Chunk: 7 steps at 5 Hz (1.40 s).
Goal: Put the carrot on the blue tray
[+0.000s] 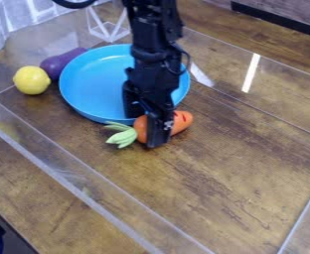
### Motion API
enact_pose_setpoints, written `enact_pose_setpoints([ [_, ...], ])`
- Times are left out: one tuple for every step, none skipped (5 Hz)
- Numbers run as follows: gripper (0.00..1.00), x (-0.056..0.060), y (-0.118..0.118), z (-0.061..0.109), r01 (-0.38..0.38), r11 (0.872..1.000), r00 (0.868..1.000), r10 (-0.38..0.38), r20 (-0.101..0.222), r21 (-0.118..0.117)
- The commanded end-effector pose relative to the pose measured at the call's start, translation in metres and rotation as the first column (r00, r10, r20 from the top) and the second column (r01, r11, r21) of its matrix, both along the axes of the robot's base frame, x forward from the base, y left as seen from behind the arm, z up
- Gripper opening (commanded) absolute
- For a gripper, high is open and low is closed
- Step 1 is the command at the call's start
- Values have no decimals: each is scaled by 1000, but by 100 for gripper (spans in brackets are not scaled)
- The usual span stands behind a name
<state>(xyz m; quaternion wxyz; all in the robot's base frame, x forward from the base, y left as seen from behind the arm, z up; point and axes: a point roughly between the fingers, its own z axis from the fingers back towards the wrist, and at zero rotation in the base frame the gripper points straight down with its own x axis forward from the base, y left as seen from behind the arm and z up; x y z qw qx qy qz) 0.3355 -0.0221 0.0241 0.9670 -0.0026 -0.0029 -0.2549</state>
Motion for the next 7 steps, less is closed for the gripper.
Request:
enact_pose_setpoints([
  [100,17,1,6,27,1000,999,-27,32,-6],
  [0,24,0,5,61,998,998,-61,26,-12],
  [0,27,-7,1,95,995,995,-94,21,-18],
  [0,30,-14,-4,126,992,992,-126,16,-23],
  [0,33,-21,-9,158,987,987,-158,11,-27],
  [0,30,-18,-13,136,990,991,-135,6,-30],
  [0,25,-14,-16,113,993,994,-113,-1,-32],
])
